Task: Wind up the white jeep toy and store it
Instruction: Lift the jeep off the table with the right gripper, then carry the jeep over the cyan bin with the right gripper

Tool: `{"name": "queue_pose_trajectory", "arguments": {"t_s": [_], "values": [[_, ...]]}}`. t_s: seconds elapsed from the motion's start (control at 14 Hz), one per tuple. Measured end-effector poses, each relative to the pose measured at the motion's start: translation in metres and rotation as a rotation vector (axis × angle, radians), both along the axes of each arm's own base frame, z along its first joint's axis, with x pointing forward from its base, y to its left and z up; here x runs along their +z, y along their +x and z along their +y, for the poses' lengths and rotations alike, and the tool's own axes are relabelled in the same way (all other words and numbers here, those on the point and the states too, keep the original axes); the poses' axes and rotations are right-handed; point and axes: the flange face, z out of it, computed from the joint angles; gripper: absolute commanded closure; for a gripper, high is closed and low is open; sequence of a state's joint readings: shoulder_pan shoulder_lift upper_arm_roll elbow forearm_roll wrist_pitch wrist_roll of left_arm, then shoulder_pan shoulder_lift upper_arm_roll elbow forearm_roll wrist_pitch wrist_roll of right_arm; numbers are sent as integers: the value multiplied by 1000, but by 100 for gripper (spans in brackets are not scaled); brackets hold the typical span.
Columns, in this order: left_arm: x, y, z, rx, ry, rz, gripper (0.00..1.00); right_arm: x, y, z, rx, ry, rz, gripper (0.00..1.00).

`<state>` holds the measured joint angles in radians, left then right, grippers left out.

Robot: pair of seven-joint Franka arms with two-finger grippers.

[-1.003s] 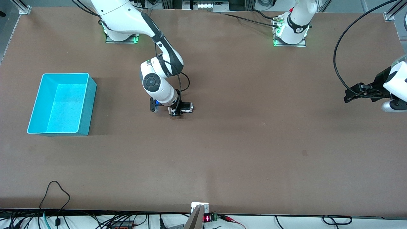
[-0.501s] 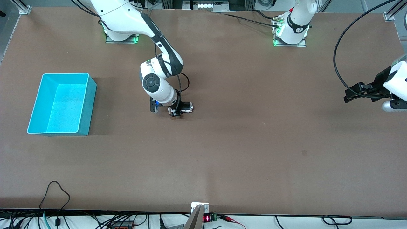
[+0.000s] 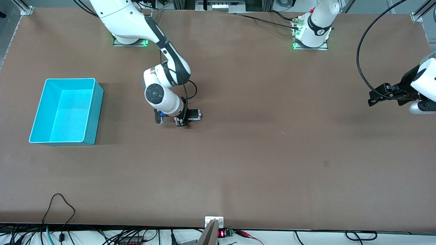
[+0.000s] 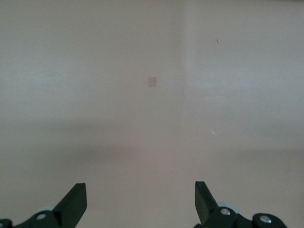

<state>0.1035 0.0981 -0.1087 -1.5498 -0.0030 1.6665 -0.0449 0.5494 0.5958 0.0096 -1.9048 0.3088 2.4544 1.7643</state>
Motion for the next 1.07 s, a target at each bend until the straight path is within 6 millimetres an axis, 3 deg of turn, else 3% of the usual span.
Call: {"name": "queue_pose_trajectory", "arguments": {"t_s": [0.36,0.72,1.07], "values": [[0,0,0,0,0,1,0,13,14,-36,42,4,47,91],[0,0,0,-1,0,1,0,29,16,-68,117,17,71,91],[0,0,0,-1,0,1,0,44,25,-125,232,-2,125,90]]}}
